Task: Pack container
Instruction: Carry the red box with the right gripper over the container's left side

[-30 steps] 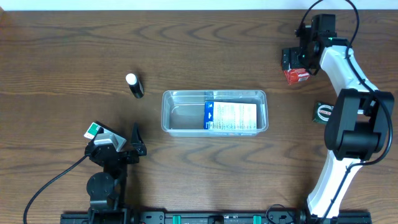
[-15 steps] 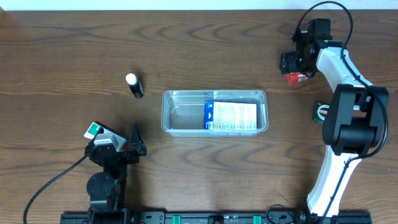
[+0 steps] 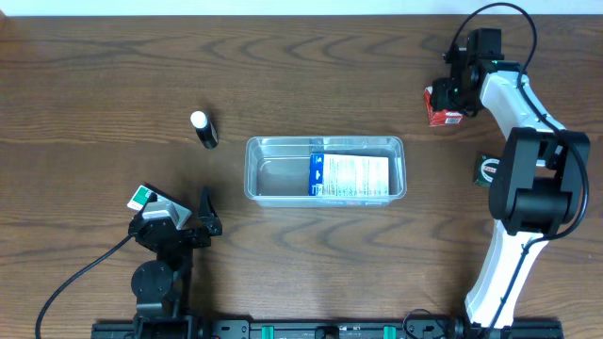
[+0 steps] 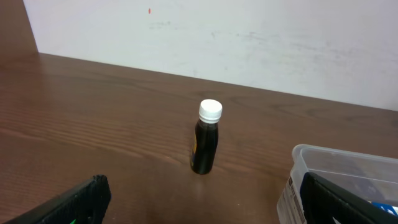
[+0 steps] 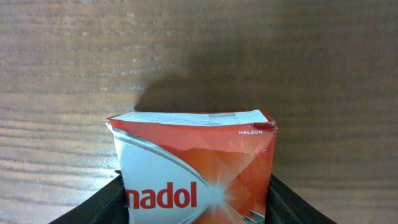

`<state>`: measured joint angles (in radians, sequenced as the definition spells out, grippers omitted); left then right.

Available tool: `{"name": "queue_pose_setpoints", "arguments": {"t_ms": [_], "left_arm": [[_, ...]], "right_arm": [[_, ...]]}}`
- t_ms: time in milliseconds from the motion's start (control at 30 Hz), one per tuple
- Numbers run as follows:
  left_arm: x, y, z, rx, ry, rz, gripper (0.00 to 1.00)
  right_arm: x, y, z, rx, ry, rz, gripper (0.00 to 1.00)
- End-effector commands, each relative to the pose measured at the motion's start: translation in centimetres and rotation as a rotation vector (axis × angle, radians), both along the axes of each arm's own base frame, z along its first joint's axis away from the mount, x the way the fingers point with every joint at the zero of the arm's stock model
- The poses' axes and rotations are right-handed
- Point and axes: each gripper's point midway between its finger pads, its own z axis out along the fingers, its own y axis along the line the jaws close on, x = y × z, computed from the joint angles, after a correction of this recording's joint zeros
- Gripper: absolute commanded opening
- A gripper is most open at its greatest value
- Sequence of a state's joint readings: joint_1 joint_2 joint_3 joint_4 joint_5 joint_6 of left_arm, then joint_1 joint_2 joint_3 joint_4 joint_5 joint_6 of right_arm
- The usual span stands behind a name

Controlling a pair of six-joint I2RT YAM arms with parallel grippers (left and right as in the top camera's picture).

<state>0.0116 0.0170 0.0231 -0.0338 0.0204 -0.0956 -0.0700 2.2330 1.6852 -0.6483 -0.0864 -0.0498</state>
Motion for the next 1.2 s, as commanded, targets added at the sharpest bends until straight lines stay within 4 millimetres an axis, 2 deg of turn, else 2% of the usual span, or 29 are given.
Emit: {"name": "queue_pose_setpoints", "arguments": {"t_ms": [0, 133, 267, 367, 500, 600, 700, 867, 1033, 1167], "left_arm": [[-0.1, 0.3, -1.8, 0.017, 0.058, 0.014, 0.98], [-0.1, 0.3, -1.8, 0.017, 0.058, 0.014, 0.98], [-0.1, 0.3, -1.8, 0.017, 0.058, 0.014, 0.98], [-0.1, 0.3, -1.8, 0.017, 0.058, 0.014, 0.98], [-0.1, 0.3, -1.8, 0.017, 0.058, 0.014, 0.98], [-0.1, 0.3, -1.8, 0.017, 0.058, 0.014, 0.98], [-0.1, 0.3, -1.8, 0.017, 0.058, 0.014, 0.98], [-0.1, 0.3, -1.8, 0.017, 0.058, 0.014, 0.98], [-0.1, 0.3, -1.8, 0.017, 0.058, 0.014, 0.98], [-0.1, 0.3, -1.8, 0.017, 0.058, 0.014, 0.98]], "right_arm": [[0.3, -0.3, 3.8, 0.019, -0.058, -0.039, 0.57], [-0.2, -0.1, 7.4, 0.027, -0.100, -0.053, 0.58], [-1.1, 2.4, 12.0, 0.126, -0.161, 0.002, 0.58], [-2.1, 6.0, 15.8, 0.275, -0.214, 0.097, 0.58], [-4.0, 11.3, 20.0, 0.475, -0.245, 0.216, 0.58], [-5.6, 15.1, 21.6, 0.593, -0.223, 0.299, 0.58], [-7.8, 19.2, 22.1, 0.685, -0.158, 0.388, 0.57], [-11.1, 24.9, 21.5, 0.682, -0.077, 0.506, 0.58], [-13.6, 29.1, 19.5, 0.528, -0.044, 0.563, 0.59], [-15.3, 31.6, 18.3, 0.422, -0.034, 0.579, 0.59]]}}
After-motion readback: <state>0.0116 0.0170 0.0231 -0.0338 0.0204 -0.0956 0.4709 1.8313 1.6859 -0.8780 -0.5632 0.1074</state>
